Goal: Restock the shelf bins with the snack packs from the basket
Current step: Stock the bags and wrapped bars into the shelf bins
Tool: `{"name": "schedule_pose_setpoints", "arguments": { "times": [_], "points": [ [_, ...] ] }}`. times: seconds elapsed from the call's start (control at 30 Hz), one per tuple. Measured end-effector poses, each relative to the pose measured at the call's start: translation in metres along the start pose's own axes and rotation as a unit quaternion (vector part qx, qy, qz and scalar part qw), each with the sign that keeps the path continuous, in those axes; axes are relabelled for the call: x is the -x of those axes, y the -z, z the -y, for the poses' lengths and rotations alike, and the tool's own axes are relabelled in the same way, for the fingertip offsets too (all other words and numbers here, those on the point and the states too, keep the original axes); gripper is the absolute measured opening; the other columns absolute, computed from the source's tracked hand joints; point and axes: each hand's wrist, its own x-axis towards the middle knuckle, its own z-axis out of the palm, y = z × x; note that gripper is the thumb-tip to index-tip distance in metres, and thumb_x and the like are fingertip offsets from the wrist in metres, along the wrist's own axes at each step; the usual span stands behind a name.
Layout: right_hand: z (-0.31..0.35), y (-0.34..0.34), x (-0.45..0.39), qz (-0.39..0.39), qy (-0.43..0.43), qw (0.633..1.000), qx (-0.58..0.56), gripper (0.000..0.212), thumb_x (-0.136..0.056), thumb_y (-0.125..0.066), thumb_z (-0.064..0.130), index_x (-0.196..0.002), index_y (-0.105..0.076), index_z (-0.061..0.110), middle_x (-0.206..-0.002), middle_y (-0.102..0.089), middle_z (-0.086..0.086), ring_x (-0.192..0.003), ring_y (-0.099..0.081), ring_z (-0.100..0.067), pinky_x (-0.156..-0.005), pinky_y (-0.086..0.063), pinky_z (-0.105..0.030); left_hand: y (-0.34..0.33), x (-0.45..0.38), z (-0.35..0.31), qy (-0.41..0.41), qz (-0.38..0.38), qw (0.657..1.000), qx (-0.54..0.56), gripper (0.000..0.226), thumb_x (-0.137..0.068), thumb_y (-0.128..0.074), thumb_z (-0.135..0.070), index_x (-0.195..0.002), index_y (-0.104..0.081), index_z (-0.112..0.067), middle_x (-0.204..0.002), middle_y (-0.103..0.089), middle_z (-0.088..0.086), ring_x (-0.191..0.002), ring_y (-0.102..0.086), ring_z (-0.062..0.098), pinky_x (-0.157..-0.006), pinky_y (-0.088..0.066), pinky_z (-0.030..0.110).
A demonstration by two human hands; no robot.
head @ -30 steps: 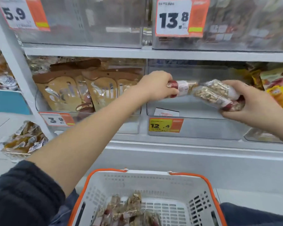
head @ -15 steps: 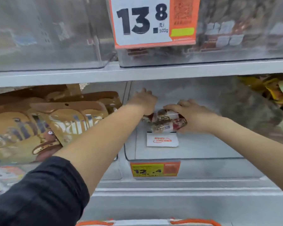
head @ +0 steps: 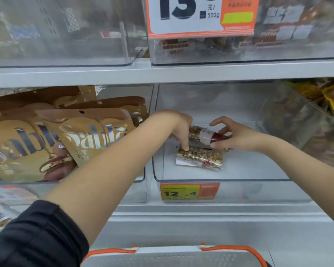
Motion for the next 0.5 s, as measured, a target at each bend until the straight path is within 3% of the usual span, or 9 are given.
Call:
{"name": "schedule_pose_setpoints", "arguments": {
  "times": [0.1, 0.17, 0.3, 0.4, 0.5],
  "points": [
    [0.001, -0.002, 0.000, 0.023, -0.012, 0.999, -0.041, 0.035, -0.078, -0.077, 0.025, -0.105, -0.055, 0.029, -0.104, -0.067, -0.004, -0.087, -0.062, -0.022, -0.084, -0.052, -0.039, -0.006, 0.004, -0.002, 0.026, 0.016, 0.999, -0.014, 0.085, -0.072, -0.080, -0.037, -0.137, -0.036, -0.005, -0.131, -0.052, 0.009, -0.109, -0.056, 0.028, -0.090, -0.052, 0.038],
    [0.002, -0.009, -0.003, 0.023, 0.010, 0.999, 0.026, 0.032, -0.076, -0.079, 0.027, -0.098, -0.056, 0.032, -0.108, -0.065, -0.001, -0.095, -0.062, -0.021, -0.086, -0.050, -0.038, -0.010, 0.008, -0.004, 0.032, 0.002, 0.999, -0.038, 0.090, -0.072, -0.080, -0.036, -0.141, -0.029, -0.006, -0.134, -0.048, 0.009, -0.114, -0.053, 0.030, -0.090, -0.049, 0.038],
    [0.016, -0.028, -0.017, -0.082, 0.066, 0.988, 0.116, 0.049, -0.069, -0.084, 0.027, -0.103, -0.049, 0.027, -0.111, -0.057, -0.006, -0.102, -0.055, -0.023, -0.076, -0.038, -0.028, -0.022, 0.025, -0.014, -0.016, -0.107, 0.990, -0.089, 0.059, -0.083, -0.068, -0.022, -0.132, -0.037, -0.011, -0.109, -0.050, 0.009, -0.094, -0.053, 0.026, -0.068, -0.044, 0.033],
    [0.030, -0.029, -0.012, -0.083, 0.054, 0.988, 0.119, 0.064, -0.070, -0.082, 0.035, -0.121, -0.044, 0.025, -0.124, -0.045, -0.007, -0.113, -0.047, -0.023, -0.079, -0.034, -0.027, -0.039, 0.042, -0.019, -0.046, -0.131, 0.982, -0.131, 0.029, -0.089, -0.052, -0.015, -0.118, -0.054, -0.015, -0.108, -0.056, 0.006, -0.095, -0.057, 0.024, -0.060, -0.041, 0.031],
    [0.042, -0.022, 0.026, -0.113, 0.064, 0.985, 0.117, 0.048, -0.082, -0.070, 0.039, -0.122, -0.050, 0.023, -0.128, -0.051, -0.003, -0.115, -0.050, -0.021, -0.084, -0.038, -0.028, -0.044, 0.073, -0.022, -0.080, -0.178, 0.976, -0.098, 0.026, -0.090, -0.048, -0.010, -0.110, -0.061, -0.019, -0.107, -0.061, 0.004, -0.095, -0.060, 0.026, -0.067, -0.051, 0.037]
  ]
}}
